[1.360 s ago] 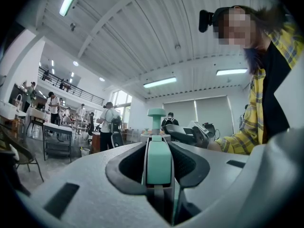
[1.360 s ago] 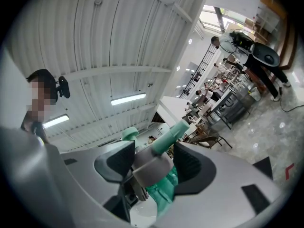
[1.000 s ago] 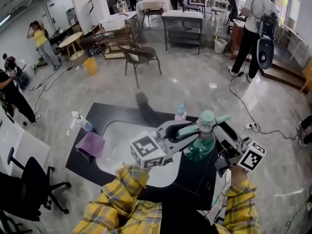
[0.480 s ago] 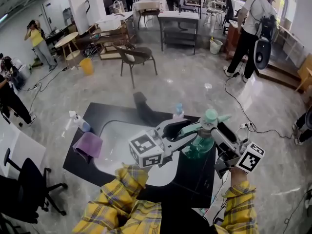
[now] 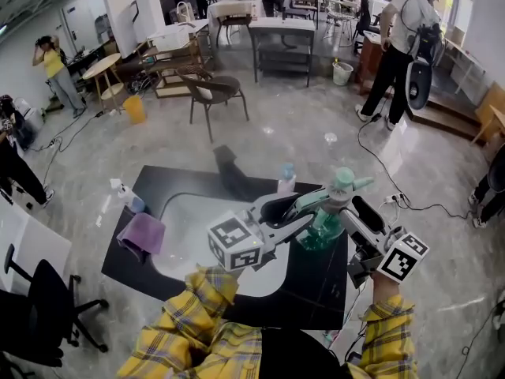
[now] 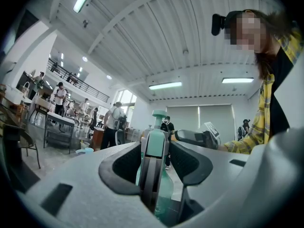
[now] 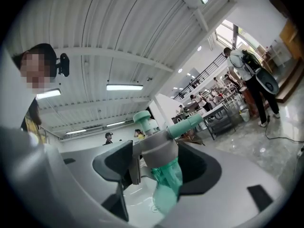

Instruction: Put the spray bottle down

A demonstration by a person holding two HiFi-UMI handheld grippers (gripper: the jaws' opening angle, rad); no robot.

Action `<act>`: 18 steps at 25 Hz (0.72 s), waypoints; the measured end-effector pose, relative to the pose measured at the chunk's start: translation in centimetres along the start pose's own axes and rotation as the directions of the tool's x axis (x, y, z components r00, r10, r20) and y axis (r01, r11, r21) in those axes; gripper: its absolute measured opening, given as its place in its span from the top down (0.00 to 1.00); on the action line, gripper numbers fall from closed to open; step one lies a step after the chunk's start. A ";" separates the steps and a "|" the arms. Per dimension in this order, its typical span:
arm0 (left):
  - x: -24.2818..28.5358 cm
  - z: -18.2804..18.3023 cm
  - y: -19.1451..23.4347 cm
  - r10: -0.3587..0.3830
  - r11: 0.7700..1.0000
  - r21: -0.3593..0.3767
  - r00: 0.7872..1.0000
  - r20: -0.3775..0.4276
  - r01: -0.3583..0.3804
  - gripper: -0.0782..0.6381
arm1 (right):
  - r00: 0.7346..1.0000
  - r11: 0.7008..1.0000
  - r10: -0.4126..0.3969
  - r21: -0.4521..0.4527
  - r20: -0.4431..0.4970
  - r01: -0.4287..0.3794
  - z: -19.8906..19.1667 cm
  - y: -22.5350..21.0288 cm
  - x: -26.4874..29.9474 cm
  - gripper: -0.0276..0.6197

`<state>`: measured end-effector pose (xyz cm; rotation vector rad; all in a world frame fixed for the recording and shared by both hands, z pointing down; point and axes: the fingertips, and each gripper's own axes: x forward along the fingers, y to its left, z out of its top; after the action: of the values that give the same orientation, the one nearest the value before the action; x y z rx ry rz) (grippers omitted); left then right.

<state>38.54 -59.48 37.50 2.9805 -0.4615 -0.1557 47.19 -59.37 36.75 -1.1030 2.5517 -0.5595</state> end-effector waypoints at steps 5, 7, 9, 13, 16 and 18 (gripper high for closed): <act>-1.4 -0.1 0.2 0.031 1.000 0.000 1.000 0.003 -0.031 0.66 | 0.999 0.998 -0.041 -0.042 0.008 0.041 -0.1 0.8 -0.7 0.55; -2.1 -0.2 0.3 0.044 0.999 -0.008 0.999 0.005 -0.044 0.66 | 0.998 0.997 -0.058 -0.057 0.012 0.059 -0.2 1.3 -0.9 0.55; -2.9 -0.2 0.3 0.045 0.999 -0.012 0.999 0.005 -0.045 0.66 | 0.997 0.994 -0.080 -0.075 0.024 0.082 -0.2 1.8 -1.1 0.55; -4.3 0.0 0.0 0.038 0.999 -0.016 0.999 0.001 -0.038 0.66 | 0.993 0.987 -0.114 -0.111 0.041 0.118 -0.4 3.3 -1.3 0.55; -5.1 0.3 -0.3 0.030 0.999 -0.022 1.000 -0.003 -0.030 0.66 | 0.992 0.986 -0.122 -0.106 0.036 0.126 -0.8 4.4 -1.4 0.55; -5.7 0.5 -0.6 0.019 1.000 -0.024 1.000 -0.005 -0.019 0.66 | 0.991 0.987 -0.128 -0.096 0.031 0.130 -1.4 5.1 -1.4 0.57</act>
<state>33.27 -57.16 37.43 2.9517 -0.4842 -0.1518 44.33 -54.81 35.74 -1.3083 2.5227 -0.4525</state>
